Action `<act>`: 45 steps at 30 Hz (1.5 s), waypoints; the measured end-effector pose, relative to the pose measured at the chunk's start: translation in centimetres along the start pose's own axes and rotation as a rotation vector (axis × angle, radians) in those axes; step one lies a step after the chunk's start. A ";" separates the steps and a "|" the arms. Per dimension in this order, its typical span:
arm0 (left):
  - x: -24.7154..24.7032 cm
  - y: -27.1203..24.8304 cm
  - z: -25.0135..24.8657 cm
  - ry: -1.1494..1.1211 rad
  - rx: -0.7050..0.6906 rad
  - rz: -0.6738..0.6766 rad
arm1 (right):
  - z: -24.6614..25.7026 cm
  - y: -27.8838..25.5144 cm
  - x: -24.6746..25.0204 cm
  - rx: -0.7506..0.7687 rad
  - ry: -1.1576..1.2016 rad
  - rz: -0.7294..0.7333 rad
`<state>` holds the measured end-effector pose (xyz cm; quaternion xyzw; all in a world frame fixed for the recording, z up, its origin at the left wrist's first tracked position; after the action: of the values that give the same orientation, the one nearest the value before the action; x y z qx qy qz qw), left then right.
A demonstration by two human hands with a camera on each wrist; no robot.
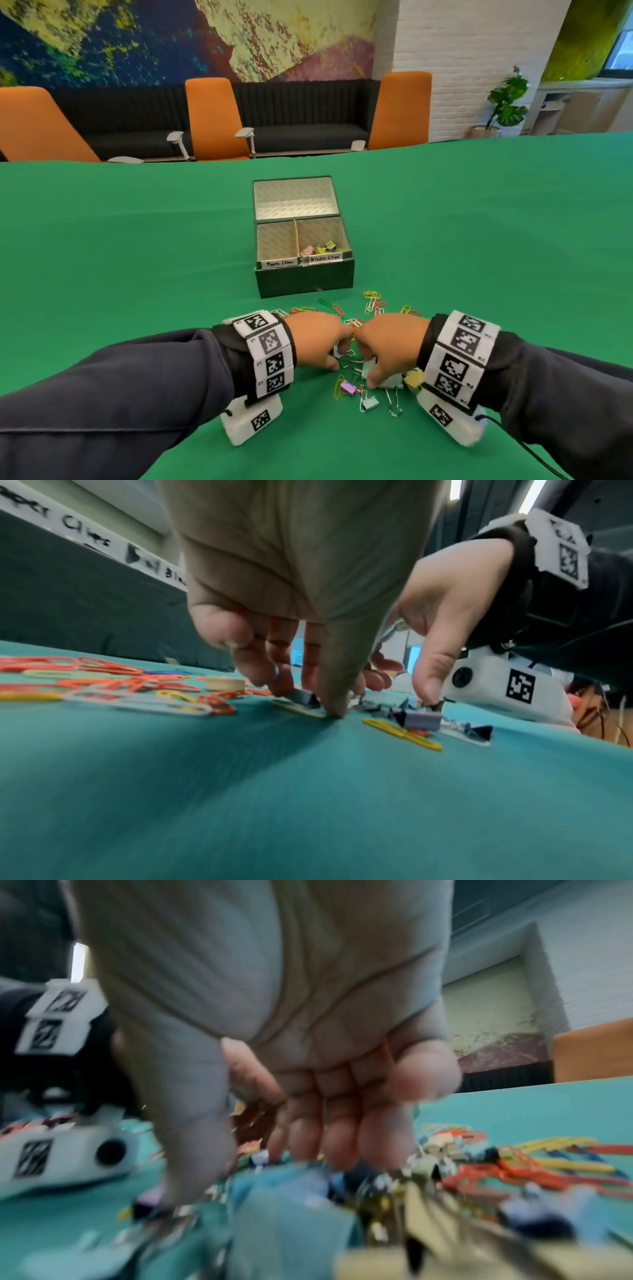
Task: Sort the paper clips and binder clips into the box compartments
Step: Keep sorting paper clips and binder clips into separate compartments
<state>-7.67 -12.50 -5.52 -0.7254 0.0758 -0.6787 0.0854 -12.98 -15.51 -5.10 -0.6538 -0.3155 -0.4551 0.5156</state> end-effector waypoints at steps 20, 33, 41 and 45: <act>2.4 -0.7 5.0 -0.483 0.250 -0.234 | -4.5 0.1 5.5 -0.087 0.486 -0.228; 3.6 -5.3 10.9 -1.047 0.405 -0.531 | -4.1 2.9 9.4 -0.047 0.588 -0.553; 6.7 -3.9 10.4 -1.008 0.453 -0.576 | -8.6 3.8 14.6 -0.233 0.852 -0.911; 10.6 -1.2 11.1 -0.908 0.460 -0.657 | -7.8 2.9 12.9 -0.215 0.730 -0.804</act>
<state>4.10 -13.53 4.31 -0.8909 -0.3451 -0.2910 0.0499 -7.58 -24.55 6.04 -0.3308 -0.2928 -0.8428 0.3075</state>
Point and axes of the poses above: each hand's wrist, its own y-axis towards the middle knuckle, its own x-axis out of the back of the hand, z = x × y, the point moved 8 cm from there along y, towards the middle knuckle, and after that the axes turned 5 degrees about -z, right-handed, at the moved point
